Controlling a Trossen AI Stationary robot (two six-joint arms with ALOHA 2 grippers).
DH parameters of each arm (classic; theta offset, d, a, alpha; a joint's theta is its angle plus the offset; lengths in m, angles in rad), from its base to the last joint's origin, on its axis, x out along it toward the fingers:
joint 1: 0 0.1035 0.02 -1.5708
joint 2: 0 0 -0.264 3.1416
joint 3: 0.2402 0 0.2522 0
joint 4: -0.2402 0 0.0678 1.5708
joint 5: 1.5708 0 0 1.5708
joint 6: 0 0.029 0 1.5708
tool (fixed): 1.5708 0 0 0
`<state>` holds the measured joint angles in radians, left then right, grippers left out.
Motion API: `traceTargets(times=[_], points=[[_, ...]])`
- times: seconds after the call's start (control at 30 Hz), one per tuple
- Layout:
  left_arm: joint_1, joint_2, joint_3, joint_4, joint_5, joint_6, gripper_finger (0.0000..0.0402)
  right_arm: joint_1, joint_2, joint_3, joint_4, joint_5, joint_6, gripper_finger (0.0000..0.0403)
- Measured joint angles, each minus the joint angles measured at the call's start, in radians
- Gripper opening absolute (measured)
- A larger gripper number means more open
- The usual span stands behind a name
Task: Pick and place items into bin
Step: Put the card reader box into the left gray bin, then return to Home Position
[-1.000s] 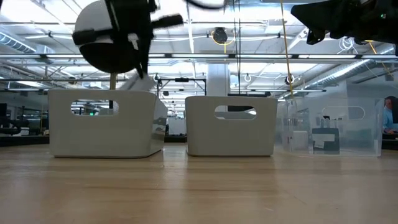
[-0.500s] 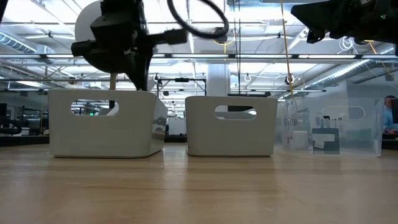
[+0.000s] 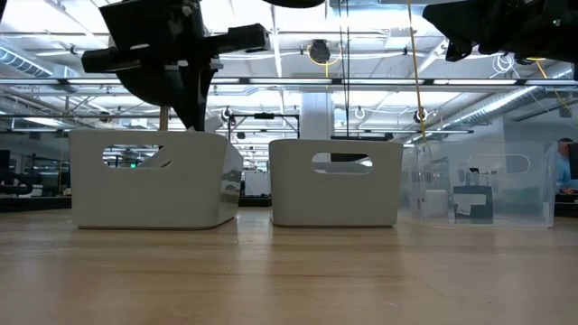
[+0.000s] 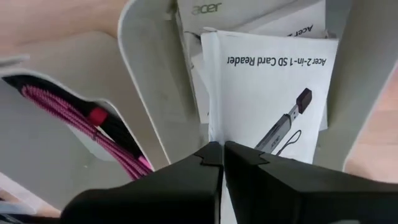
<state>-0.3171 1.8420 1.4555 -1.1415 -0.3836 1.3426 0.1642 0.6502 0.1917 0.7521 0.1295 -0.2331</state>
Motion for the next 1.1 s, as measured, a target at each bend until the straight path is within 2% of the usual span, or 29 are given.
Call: traceTargets(times=[0.13, 0.37, 0.47, 0.57, 0.67, 0.83, 0.97, 1.1], points=[[0.009, 0.000, 0.000, 0.014, -0.004, -0.063, 0.0015, 0.000, 0.000, 0.000, 0.000, 0.000, 0.011, 0.0004], [0.008, 0.000, 0.000, 0.023, -0.031, -0.128, 0.0110, 0.000, 0.000, 0.000, 0.000, 0.000, 0.011, 0.0004], [0.003, 0.000, 0.000, 0.031, -0.108, -0.192, 0.0136, 0.000, 0.000, 0.000, 0.000, 0.000, 0.011, 0.0004], [-0.009, -0.020, 0.000, 0.037, -0.203, -0.311, 0.0143, 0.000, 0.000, 0.000, 0.000, 0.000, 0.011, 0.0004], [-0.046, -0.079, 0.002, 0.050, -0.211, -0.437, 0.0119, 0.000, 0.000, 0.000, -0.011, 0.000, 0.006, 0.0004], [-0.129, -0.173, 0.002, 0.088, -0.148, -0.788, 0.0019, 0.000, 0.000, 0.001, -0.067, 0.000, -0.020, 0.0001], [-0.197, -0.223, -0.061, 0.173, -0.050, -1.032, 0.0006, 0.000, 0.000, 0.002, -0.070, 0.000, -0.022, 0.0001], [-0.263, -0.264, -0.272, 0.346, -0.036, -1.112, 0.0004, 0.000, -0.001, 0.002, -0.087, 0.033, -0.019, 0.0000]])
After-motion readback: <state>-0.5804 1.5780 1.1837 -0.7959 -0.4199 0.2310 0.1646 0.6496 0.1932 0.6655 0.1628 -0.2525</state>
